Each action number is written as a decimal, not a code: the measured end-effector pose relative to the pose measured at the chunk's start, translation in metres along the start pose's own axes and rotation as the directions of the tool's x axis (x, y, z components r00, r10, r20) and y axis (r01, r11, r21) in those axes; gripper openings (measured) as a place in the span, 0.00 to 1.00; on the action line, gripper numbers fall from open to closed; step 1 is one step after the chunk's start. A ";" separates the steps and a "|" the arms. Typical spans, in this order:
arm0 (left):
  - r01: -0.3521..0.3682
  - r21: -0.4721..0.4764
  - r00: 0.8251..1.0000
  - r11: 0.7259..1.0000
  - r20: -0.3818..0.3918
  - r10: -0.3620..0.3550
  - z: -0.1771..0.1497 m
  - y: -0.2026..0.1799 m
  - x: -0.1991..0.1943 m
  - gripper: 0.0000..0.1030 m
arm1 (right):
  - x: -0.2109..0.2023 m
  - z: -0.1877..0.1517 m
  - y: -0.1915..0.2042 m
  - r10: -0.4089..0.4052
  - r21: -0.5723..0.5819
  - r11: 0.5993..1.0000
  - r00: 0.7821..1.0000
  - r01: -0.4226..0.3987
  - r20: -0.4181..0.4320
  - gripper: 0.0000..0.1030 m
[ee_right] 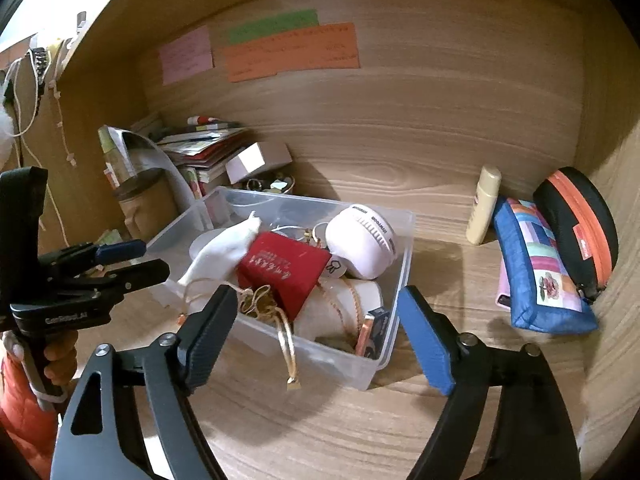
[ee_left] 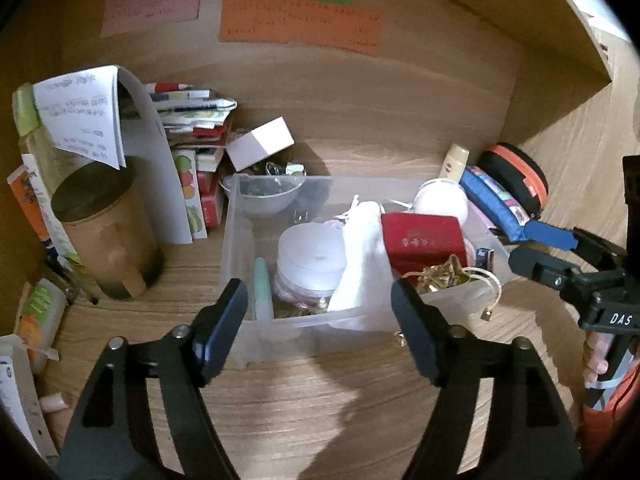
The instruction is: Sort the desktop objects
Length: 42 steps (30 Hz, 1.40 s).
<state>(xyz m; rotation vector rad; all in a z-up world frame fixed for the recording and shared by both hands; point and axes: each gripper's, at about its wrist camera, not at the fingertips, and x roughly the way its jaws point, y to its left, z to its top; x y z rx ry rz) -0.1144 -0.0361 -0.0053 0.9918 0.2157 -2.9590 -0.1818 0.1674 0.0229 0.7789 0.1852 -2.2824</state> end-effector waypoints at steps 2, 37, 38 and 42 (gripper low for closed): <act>-0.004 0.004 1.000 1.000 0.010 0.004 -0.001 -0.002 -0.005 0.72 | -0.003 -0.001 0.001 0.009 0.003 1.000 1.000 -0.009 -0.005 0.80; -0.083 -0.009 0.991 0.997 0.107 0.083 -0.032 -0.040 -0.048 0.95 | -0.059 -0.040 0.038 -0.025 0.021 1.000 0.995 0.023 0.096 0.95; -0.087 -0.007 0.990 0.996 0.110 0.087 -0.033 -0.040 -0.048 0.95 | -0.059 -0.041 0.039 -0.029 0.020 0.999 0.995 0.027 0.095 0.95; -0.097 -0.017 0.990 0.995 0.100 0.098 -0.034 -0.036 -0.045 0.95 | -0.057 -0.043 0.039 -0.028 0.030 0.999 0.996 0.026 0.089 0.95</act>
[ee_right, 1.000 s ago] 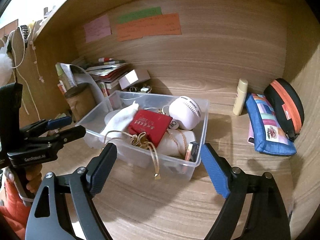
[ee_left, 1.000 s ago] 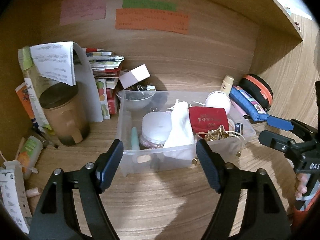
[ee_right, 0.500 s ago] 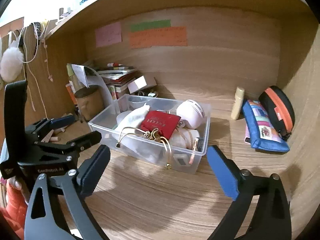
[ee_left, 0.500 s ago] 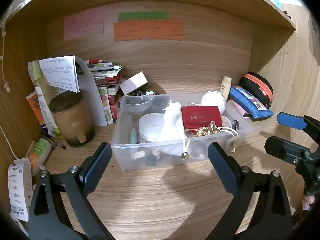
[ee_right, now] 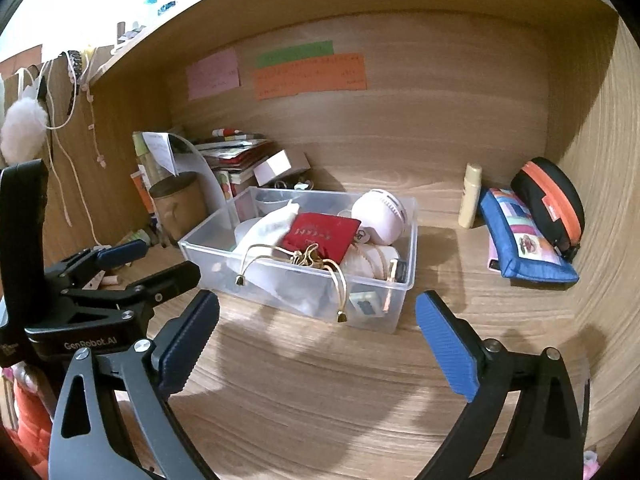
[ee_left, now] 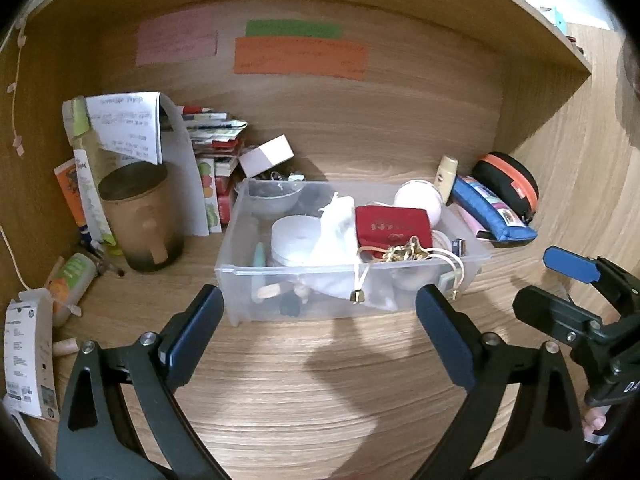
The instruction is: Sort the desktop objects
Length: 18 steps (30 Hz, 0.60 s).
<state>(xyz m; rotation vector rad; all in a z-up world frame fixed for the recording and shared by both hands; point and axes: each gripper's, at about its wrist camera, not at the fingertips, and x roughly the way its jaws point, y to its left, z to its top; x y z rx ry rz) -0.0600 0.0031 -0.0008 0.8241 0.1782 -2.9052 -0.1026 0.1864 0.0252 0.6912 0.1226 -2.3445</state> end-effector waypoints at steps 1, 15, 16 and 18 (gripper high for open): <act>-0.001 -0.004 1.000 1.000 -0.004 0.001 0.000 0.001 0.001 0.95 | 0.000 0.000 0.000 0.000 0.003 1.000 1.000 0.000 -0.001 0.95; -0.001 -0.006 1.000 1.000 -0.024 0.001 -0.002 0.002 0.007 0.95 | 0.003 -0.002 -0.001 0.001 0.004 1.000 1.000 -0.001 -0.008 0.96; 0.000 -0.006 1.000 1.000 -0.023 0.000 -0.002 0.001 0.007 0.95 | 0.003 -0.001 -0.001 0.004 0.004 1.000 1.000 -0.004 -0.009 0.96; -0.002 -0.001 1.000 1.000 -0.020 0.002 -0.003 0.001 0.008 0.95 | 0.005 -0.002 -0.001 0.005 0.010 1.000 1.000 -0.005 -0.013 0.96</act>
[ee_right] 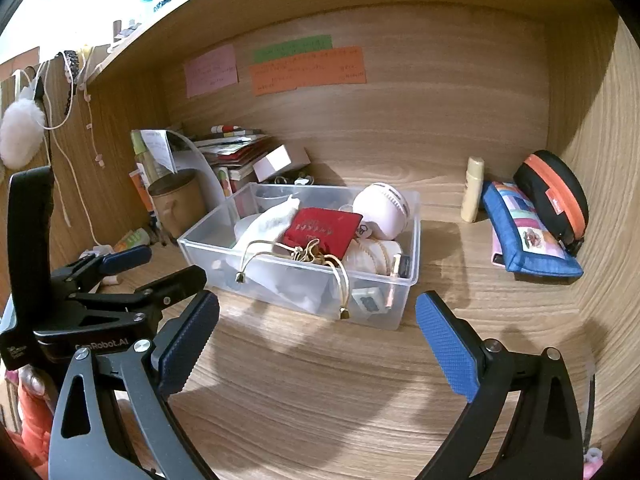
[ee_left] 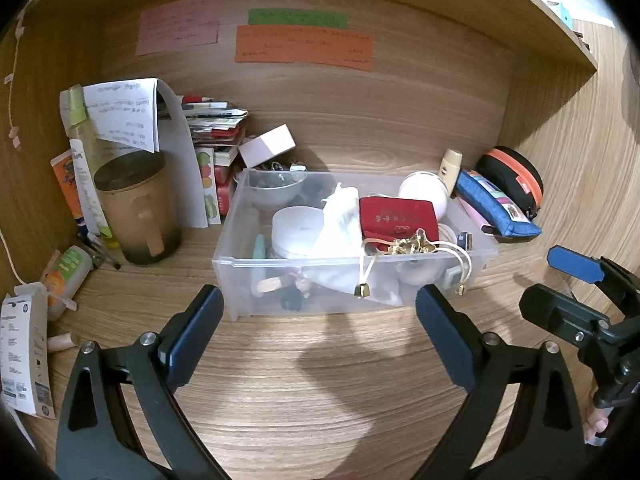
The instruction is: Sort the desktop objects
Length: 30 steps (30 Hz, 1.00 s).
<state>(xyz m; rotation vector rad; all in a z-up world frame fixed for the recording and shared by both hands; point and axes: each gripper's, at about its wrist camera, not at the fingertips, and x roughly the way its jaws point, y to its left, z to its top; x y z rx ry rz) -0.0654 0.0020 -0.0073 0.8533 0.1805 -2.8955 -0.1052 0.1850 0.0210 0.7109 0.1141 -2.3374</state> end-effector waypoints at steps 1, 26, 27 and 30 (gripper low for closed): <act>-0.002 0.002 1.000 1.000 -0.002 0.002 0.000 -0.001 0.001 0.95 | 0.001 0.000 -0.001 0.000 0.005 1.000 1.000 0.000 0.000 0.96; 0.037 -0.054 0.999 0.998 0.020 -0.036 0.007 0.001 -0.003 0.95 | 0.005 -0.001 -0.003 0.017 0.033 0.999 1.000 -0.016 -0.010 0.96; 0.039 -0.057 0.999 0.998 0.005 -0.039 0.008 0.002 -0.001 0.95 | 0.004 -0.001 -0.004 0.017 0.034 0.999 1.000 -0.017 -0.009 0.96; 0.043 -0.074 0.999 0.996 0.000 -0.043 0.006 0.004 0.002 0.95 | 0.005 -0.001 -0.005 0.020 0.040 0.999 1.000 -0.019 -0.011 0.96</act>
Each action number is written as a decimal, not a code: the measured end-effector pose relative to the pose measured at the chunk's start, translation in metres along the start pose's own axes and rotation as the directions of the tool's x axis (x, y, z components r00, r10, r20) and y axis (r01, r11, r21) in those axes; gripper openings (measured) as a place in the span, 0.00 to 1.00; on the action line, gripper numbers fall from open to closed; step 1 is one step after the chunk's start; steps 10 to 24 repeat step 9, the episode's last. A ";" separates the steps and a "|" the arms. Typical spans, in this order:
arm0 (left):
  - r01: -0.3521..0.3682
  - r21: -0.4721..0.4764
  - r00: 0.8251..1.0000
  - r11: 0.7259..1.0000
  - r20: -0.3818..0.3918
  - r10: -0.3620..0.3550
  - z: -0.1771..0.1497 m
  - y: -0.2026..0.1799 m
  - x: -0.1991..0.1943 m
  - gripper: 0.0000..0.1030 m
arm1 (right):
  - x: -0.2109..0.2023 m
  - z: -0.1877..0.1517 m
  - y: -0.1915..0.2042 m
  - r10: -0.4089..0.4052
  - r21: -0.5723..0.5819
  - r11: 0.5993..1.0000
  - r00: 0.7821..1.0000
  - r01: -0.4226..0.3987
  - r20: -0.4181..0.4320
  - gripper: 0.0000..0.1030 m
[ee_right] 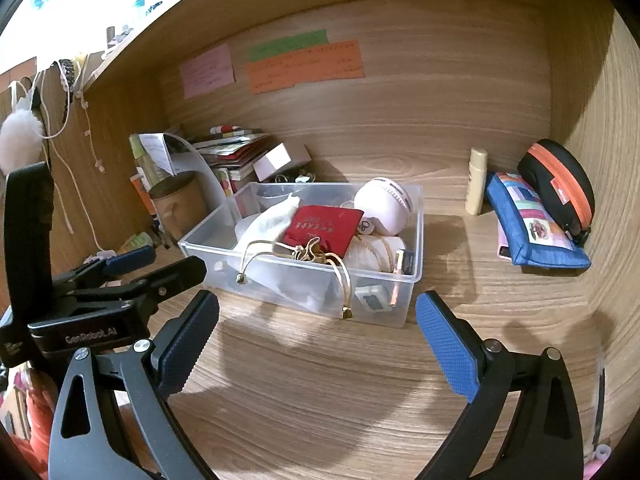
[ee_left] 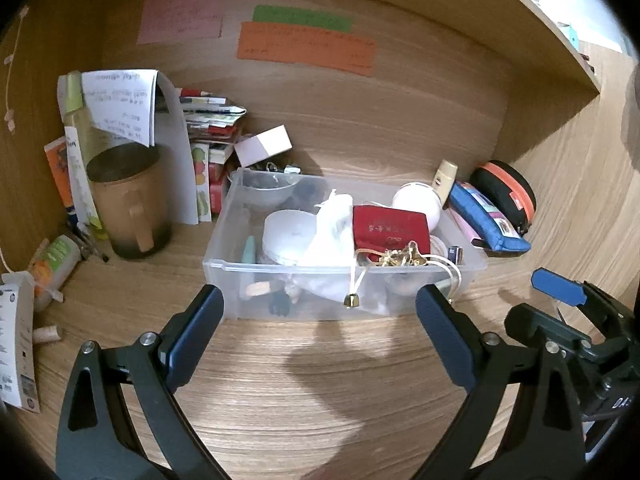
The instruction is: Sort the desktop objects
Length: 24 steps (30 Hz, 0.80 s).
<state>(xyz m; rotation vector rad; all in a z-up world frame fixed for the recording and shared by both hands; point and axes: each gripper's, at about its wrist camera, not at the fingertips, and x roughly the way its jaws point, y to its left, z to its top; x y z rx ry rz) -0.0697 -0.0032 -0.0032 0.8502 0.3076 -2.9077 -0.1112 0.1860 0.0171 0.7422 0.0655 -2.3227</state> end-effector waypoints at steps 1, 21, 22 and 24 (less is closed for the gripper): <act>0.002 -0.004 1.000 1.000 -0.001 -0.002 0.000 0.001 0.000 0.95 | 0.000 0.000 0.000 0.001 0.002 1.000 1.000 -0.001 -0.001 0.96; -0.013 0.032 1.000 0.999 0.016 0.013 -0.002 -0.005 -0.001 0.95 | 0.000 0.001 -0.002 0.006 0.005 1.000 1.000 -0.006 0.002 0.96; -0.013 0.032 1.000 0.999 0.016 0.013 -0.002 -0.005 -0.001 0.95 | 0.000 0.001 -0.002 0.006 0.005 1.000 1.000 -0.006 0.002 0.96; -0.013 0.032 1.000 0.999 0.016 0.013 -0.002 -0.005 -0.001 0.95 | 0.000 0.001 -0.002 0.006 0.005 1.000 1.000 -0.006 0.002 0.96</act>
